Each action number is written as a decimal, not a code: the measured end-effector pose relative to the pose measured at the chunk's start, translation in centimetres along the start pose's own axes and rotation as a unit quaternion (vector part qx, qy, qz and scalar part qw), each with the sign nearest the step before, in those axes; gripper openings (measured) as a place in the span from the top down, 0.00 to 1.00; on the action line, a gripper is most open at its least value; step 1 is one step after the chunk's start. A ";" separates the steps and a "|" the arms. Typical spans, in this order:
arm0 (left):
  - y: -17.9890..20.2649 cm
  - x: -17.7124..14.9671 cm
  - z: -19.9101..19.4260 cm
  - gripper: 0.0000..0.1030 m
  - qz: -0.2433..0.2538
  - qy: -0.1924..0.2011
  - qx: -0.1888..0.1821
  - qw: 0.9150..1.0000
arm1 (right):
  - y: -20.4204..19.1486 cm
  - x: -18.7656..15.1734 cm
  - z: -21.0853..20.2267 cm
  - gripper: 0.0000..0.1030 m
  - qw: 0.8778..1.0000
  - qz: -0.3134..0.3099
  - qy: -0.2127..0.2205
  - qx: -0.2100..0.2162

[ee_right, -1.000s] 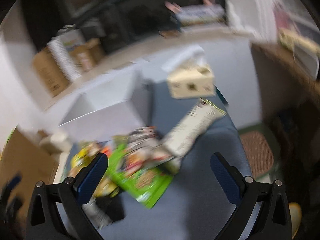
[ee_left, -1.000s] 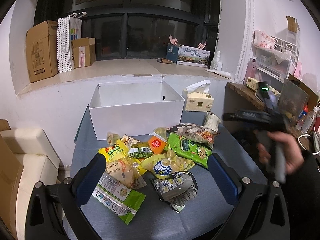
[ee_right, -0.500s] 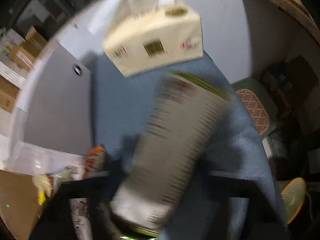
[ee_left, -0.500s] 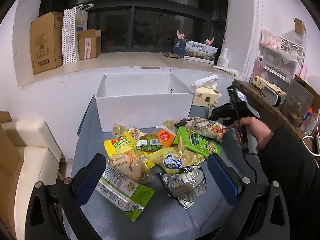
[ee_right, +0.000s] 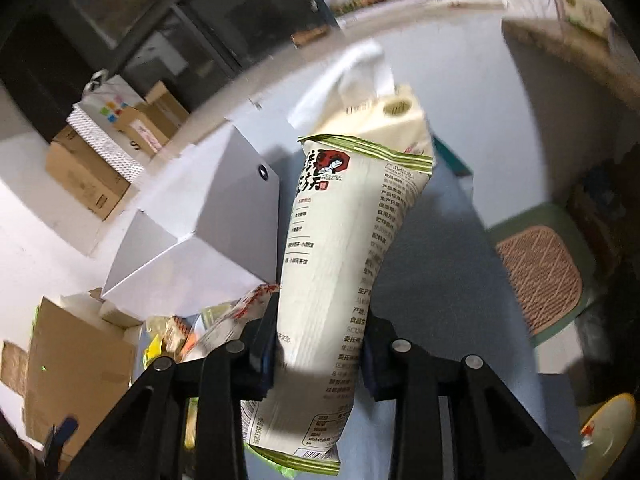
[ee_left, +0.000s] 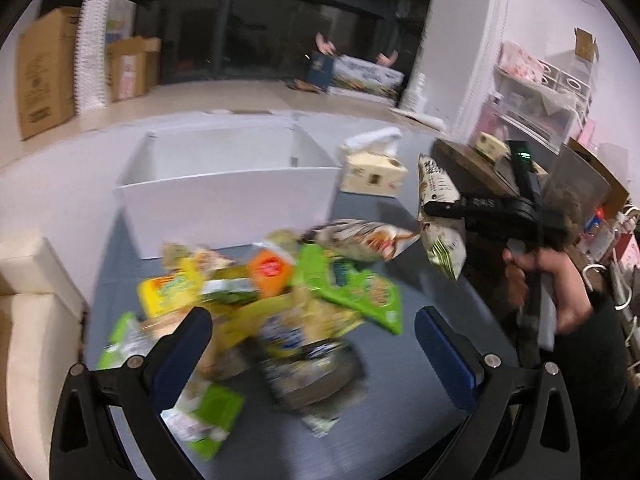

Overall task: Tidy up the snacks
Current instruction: 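Grasp the tall white snack bag with the right tool while the left tool grasps a patterned bag, then carry both bags over the white box and release them inside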

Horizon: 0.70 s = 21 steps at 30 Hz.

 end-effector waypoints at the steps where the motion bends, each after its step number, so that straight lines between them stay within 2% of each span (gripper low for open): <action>1: 1.3 0.8 1.0 0.00 0.004 -0.008 -0.005 1.000 | 0.0 -0.3 -1.1 0.65 1.000 -0.008 0.007 -0.001; 3: 3.2 2.0 2.4 0.00 0.014 -0.015 -0.008 1.000 | 0.3 -0.8 -3.7 0.65 1.000 -0.020 0.022 -0.006; 7: 7.5 5.1 7.0 0.00 0.014 -0.048 0.034 0.998 | 1.0 -2.8 -7.9 0.65 0.998 -0.034 0.051 -0.006; 10: 9.8 6.1 10.7 0.00 0.025 -0.072 0.069 0.995 | 1.6 -4.2 -10.4 0.65 0.997 -0.035 0.069 -0.006; 13: 10.8 6.3 15.7 0.00 0.030 -0.111 0.138 0.984 | 2.0 -5.6 -12.3 0.65 0.996 -0.038 0.085 -0.014; 15: 10.8 5.5 18.4 0.00 0.015 -0.148 0.157 0.976 | 2.1 -6.1 -12.9 0.65 0.995 -0.040 0.088 -0.014; 17: 10.8 4.9 20.2 0.00 0.012 -0.160 0.168 0.973 | 2.3 -6.3 -13.2 0.65 0.995 -0.038 0.091 -0.010; 19: 11.2 4.0 21.7 0.00 0.036 -0.165 0.197 0.966 | 2.4 -6.6 -13.5 0.65 0.995 -0.038 0.091 -0.007; 20: 11.5 3.6 22.2 0.01 0.046 -0.167 0.200 0.964 | 2.4 -6.6 -13.4 0.65 0.995 -0.037 0.092 -0.008; 21: 11.7 3.2 22.6 0.16 0.051 -0.170 0.194 0.965 | 2.3 -6.8 -13.4 0.65 0.995 -0.038 0.091 -0.008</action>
Point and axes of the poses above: each gripper's, at about its wrist camera, not at the fingertips, and z roughly the way its jaws point, y to its right, x to its top, the point moved 6 cm from there along z, roughly the way its jaws point, and after that the axes turned 8 degrees about x, right-handed, at the moved point
